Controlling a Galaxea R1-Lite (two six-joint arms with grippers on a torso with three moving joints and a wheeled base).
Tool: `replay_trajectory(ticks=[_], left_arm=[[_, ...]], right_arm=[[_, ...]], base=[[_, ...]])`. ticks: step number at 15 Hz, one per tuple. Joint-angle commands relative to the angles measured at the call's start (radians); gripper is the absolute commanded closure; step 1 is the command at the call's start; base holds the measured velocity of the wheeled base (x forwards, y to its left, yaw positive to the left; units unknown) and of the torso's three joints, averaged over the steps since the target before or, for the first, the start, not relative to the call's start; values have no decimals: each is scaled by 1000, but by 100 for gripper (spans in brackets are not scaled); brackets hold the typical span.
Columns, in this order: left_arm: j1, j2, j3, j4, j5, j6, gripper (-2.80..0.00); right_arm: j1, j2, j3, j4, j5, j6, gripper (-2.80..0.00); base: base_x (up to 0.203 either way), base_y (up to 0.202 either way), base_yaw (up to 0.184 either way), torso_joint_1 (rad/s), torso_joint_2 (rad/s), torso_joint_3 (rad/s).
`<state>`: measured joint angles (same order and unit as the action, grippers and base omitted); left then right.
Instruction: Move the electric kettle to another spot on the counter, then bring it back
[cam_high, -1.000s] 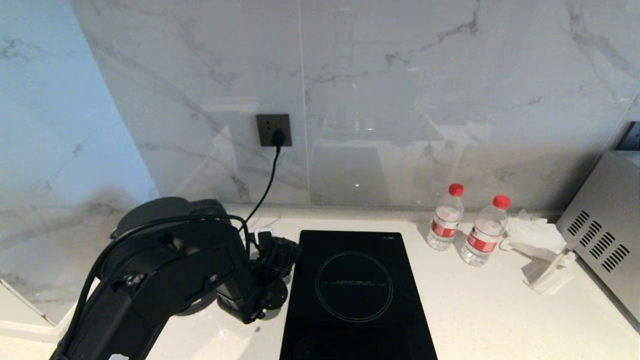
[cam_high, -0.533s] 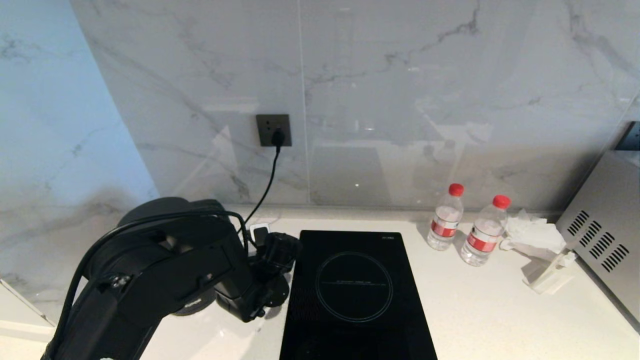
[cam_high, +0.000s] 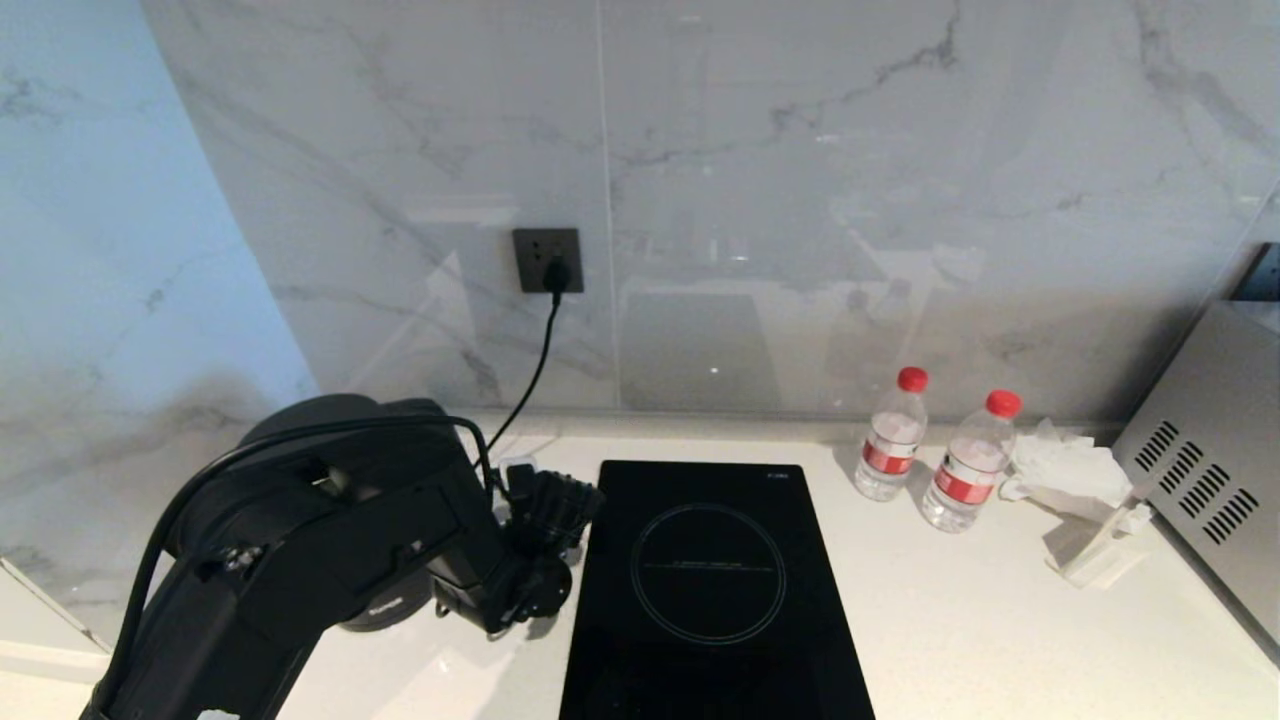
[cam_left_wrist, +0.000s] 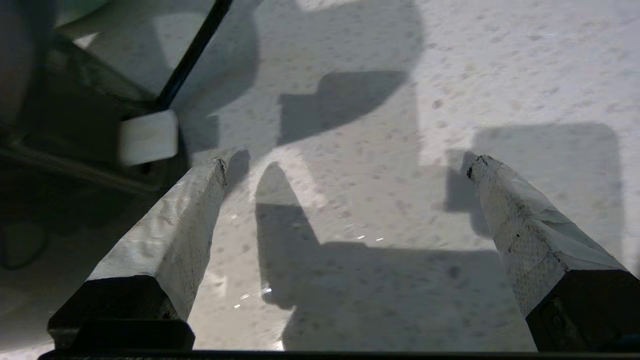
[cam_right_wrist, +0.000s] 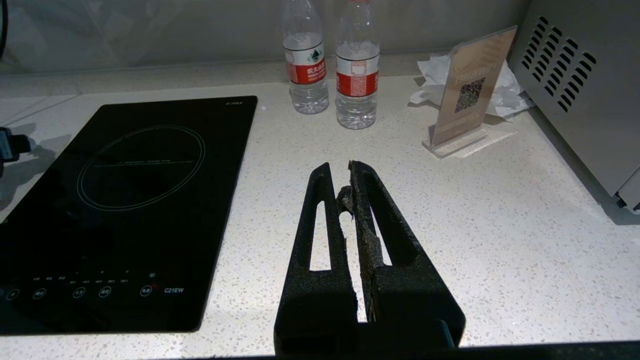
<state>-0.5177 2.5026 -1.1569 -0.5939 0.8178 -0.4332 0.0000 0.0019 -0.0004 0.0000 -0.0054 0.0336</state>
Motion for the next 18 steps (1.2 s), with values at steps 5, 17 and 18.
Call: replay_trajectory(ticks=[5,17,18], left_arm=[[6,7,-47,68,-22,-16,-280],[-92,-157,102,63,-22,-387,-280],[-91,-146,93,64,-22,-401,-280]], right_arm=[[0,0,0,0,-1,0,0],[0,0,0,0,-1,0,0],[0,0,0,0,-1,0,0]], base=[[0,0,0,0,0,0],[0,0,0,0,0,0],[0,0,0,0,0,0]])
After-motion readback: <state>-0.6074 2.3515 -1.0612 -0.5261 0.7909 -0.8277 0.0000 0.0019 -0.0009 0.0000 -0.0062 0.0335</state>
